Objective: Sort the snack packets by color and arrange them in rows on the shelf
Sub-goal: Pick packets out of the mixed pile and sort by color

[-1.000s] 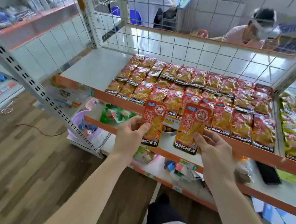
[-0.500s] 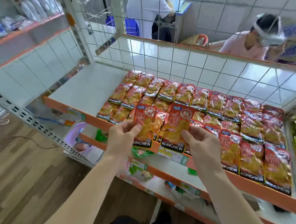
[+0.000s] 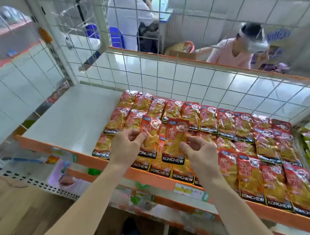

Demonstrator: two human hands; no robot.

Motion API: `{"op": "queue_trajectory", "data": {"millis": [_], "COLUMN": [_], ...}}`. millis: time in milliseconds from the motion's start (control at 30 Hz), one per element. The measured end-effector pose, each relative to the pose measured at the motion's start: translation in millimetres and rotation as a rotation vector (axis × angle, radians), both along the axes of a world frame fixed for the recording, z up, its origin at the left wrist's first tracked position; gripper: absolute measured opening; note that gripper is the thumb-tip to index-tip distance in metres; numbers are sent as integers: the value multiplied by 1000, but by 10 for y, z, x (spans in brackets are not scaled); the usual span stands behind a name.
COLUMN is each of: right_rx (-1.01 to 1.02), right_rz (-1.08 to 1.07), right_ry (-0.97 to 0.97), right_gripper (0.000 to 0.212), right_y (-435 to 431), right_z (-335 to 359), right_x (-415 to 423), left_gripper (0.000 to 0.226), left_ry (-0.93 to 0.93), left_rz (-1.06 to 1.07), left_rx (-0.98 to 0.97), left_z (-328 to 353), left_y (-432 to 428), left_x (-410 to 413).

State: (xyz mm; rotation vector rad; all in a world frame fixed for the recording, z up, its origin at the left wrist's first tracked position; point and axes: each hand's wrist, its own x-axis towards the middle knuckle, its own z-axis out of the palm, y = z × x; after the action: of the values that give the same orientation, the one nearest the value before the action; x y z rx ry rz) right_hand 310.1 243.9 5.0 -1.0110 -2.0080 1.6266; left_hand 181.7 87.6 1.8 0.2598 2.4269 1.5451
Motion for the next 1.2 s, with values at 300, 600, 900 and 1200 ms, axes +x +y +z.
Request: {"op": "queue_trajectory", "data": {"millis": [300, 600, 900, 1200], "right_rx": [212, 723, 924, 935], "right_rz": [-55, -99, 397, 430], "right_ry": [-85, -326, -574, -699], "right_gripper": [49, 34, 62, 59], "right_y": [-91, -203, -251, -257], "right_z": [-148, -372, -518, -547], "right_x": [-511, -571, -626, -664], "left_gripper": [18, 21, 64, 71], "left_ry": [550, 916, 771, 738], "left_rz": [-253, -358, -760, -783], "left_rx": [-266, -370, -728, -802], "left_z": [-235, -530, -613, -618], "left_y": [210, 32, -93, -85], "left_x": [-604, -763, -748, -740]}}
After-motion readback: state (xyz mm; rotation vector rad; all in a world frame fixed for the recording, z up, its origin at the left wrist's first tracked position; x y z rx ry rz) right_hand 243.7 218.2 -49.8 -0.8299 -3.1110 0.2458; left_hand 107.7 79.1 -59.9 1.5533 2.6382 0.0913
